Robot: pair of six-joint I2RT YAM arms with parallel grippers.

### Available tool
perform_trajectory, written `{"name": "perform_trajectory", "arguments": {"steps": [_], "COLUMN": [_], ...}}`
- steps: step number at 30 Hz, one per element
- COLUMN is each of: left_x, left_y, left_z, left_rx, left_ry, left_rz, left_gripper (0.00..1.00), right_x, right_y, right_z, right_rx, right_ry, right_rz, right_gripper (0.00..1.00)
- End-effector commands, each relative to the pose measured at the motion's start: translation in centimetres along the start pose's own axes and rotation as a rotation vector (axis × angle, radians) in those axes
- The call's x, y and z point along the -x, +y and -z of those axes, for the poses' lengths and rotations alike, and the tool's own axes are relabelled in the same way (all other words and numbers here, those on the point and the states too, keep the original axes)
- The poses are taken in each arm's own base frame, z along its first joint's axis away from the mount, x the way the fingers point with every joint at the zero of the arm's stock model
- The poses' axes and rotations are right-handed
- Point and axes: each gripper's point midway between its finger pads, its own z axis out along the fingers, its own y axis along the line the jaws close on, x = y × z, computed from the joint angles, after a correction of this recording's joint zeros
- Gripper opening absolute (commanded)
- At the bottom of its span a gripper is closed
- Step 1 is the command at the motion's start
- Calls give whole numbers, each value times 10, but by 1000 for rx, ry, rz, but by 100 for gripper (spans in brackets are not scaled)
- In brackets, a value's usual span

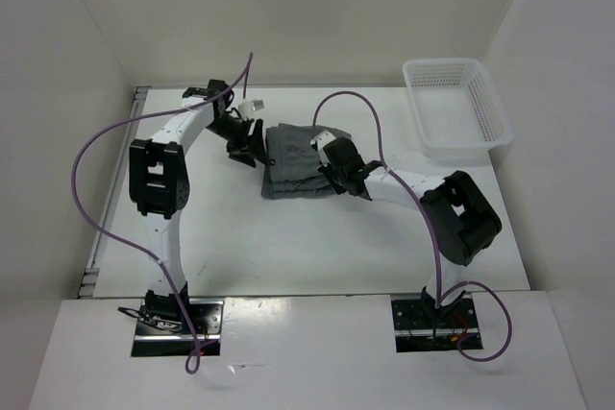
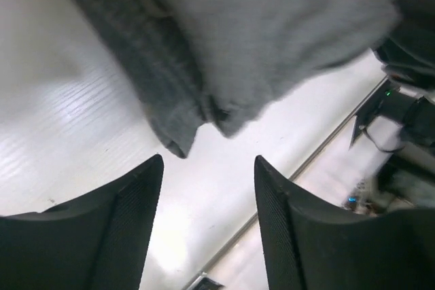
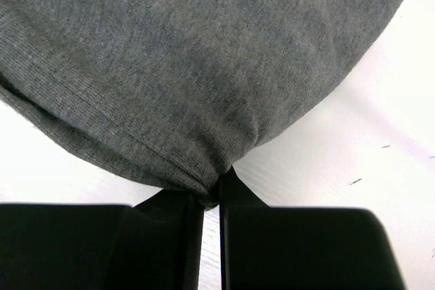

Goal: Fold and stack the shorts
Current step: Fold the shorts

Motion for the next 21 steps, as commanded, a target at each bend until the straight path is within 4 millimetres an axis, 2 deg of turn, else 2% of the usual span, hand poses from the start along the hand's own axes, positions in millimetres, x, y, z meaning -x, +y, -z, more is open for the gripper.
{"name": "perform_trajectory", "arguments": {"steps": [1, 8, 11, 14, 16, 19, 21], "left_x": [13, 9, 7, 14, 21, 19, 14], "left_y": [-36, -33, -8, -2, -8, -17, -34], "left_z": [10, -29, -44, -43, -39, -47, -50], "left_rx": [-27, 16, 107, 112, 103, 89, 10], "left_ry": [-99, -58, -27, -44, -67, -54, -38], "left_rz": [-147, -201, -184, -184, -202, -222, -225], "left_gripper": [67, 72, 72, 72, 72, 72, 68], "right_x": [12, 8, 11, 10, 10, 7, 7], "right_y": [1, 5, 4, 4, 4, 4, 4], "right_z": [11, 10, 13, 15, 15, 14, 14], "right_rx": [9, 28, 27, 27, 27, 27, 27], "right_ry": [-42, -35, -44, -46, -46, -46, -46], "right_rz": [12, 23, 12, 12, 12, 12, 12], "right_gripper": [2, 2, 2, 2, 2, 2, 2]}}
